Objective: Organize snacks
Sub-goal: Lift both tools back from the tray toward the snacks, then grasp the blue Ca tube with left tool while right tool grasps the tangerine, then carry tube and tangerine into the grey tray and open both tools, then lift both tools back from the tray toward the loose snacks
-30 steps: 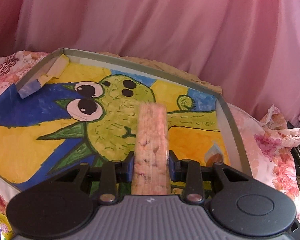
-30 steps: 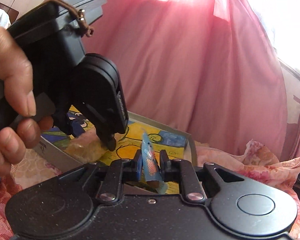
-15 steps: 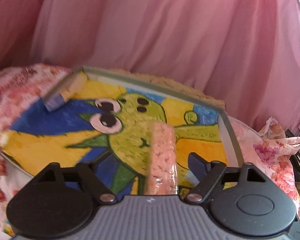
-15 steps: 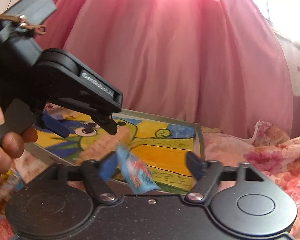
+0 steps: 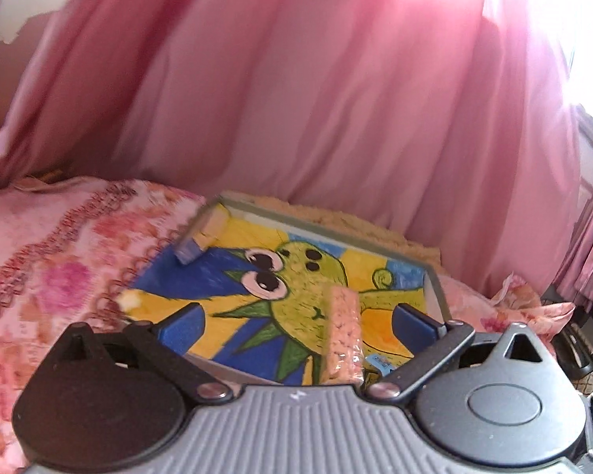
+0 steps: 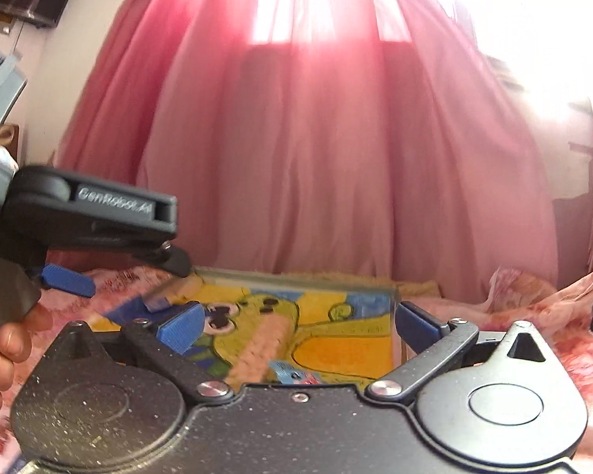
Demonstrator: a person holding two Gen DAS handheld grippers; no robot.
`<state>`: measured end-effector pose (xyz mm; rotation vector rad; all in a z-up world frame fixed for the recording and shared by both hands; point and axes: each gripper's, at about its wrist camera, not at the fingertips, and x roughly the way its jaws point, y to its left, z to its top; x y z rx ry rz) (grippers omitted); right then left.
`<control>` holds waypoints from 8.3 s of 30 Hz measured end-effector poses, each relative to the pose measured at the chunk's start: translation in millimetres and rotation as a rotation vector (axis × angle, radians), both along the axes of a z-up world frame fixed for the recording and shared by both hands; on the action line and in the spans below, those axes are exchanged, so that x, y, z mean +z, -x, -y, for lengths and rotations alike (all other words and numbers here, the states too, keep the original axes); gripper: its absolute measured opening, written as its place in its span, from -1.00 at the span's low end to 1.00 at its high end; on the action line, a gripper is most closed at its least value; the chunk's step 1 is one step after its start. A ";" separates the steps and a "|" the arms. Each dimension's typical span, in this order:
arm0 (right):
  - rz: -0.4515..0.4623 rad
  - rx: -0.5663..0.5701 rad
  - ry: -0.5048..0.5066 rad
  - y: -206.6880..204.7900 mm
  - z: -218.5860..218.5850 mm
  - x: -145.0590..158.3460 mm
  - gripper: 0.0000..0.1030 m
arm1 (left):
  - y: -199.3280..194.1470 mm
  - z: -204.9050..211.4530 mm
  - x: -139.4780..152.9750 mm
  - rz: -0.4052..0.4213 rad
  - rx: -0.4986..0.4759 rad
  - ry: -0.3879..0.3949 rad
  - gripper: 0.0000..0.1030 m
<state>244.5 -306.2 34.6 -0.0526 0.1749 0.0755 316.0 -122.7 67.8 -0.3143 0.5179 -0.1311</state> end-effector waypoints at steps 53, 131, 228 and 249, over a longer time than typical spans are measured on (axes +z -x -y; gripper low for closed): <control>-0.218 -0.098 -0.035 231.6 -63.0 -53.1 0.99 | 231.4 -94.5 -92.3 -0.092 0.105 -0.207 0.99; -0.473 0.236 0.076 51.6 -77.9 -128.7 -0.25 | 117.1 -85.4 -149.3 -0.251 -0.037 -0.159 -0.25; -0.150 -0.033 -0.100 -85.4 56.2 -82.0 -0.11 | -92.9 60.3 -82.8 -0.175 -0.009 -0.066 0.08; 0.057 -0.052 -0.087 63.7 37.3 36.0 0.98 | 70.9 2.3 0.0 0.068 0.110 -0.014 0.99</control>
